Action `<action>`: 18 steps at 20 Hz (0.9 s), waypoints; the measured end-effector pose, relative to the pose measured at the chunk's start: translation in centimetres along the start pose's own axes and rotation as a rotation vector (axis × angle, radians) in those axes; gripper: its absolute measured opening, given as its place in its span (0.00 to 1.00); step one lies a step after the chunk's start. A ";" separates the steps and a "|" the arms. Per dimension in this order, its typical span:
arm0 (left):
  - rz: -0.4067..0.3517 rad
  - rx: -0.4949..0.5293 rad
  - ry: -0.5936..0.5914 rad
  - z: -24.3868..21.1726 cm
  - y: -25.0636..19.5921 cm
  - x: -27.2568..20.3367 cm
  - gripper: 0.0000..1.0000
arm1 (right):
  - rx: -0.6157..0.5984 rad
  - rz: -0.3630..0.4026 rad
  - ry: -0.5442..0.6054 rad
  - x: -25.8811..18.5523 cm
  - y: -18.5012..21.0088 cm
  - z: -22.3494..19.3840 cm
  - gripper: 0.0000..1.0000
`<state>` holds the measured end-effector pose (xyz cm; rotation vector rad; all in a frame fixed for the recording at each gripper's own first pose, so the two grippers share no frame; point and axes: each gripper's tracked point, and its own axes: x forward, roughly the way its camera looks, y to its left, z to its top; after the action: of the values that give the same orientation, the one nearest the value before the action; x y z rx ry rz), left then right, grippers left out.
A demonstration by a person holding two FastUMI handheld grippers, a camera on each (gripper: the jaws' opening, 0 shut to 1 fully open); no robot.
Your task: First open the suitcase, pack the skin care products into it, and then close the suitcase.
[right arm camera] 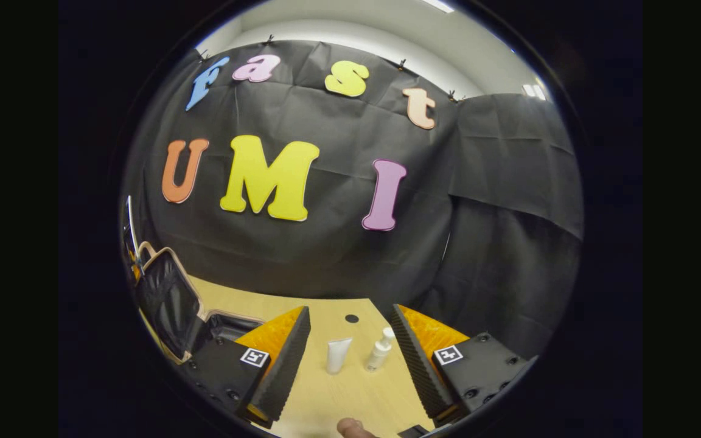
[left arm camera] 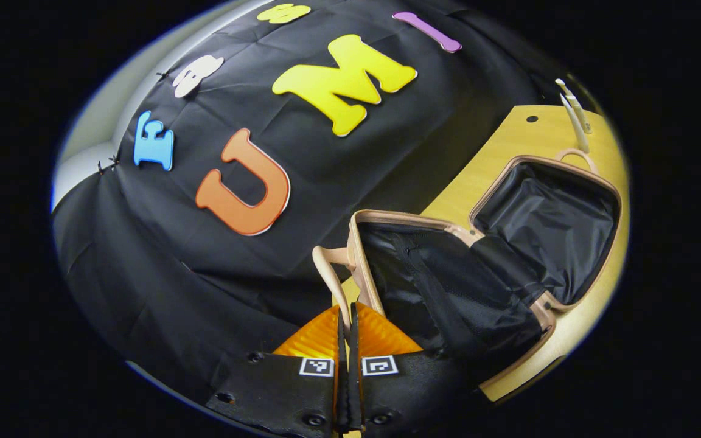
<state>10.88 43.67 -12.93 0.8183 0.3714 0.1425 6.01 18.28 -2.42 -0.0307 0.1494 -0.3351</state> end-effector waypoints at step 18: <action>-0.331 -0.463 0.197 -16.4 -8.7 6.8 0.07 | -0.105 0.052 0.088 -2.0 0.4 -3.4 0.80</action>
<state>10.79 50.83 -31.36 0.2793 0.6262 -0.0027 3.77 19.31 -5.55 -0.1154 0.2545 -0.2765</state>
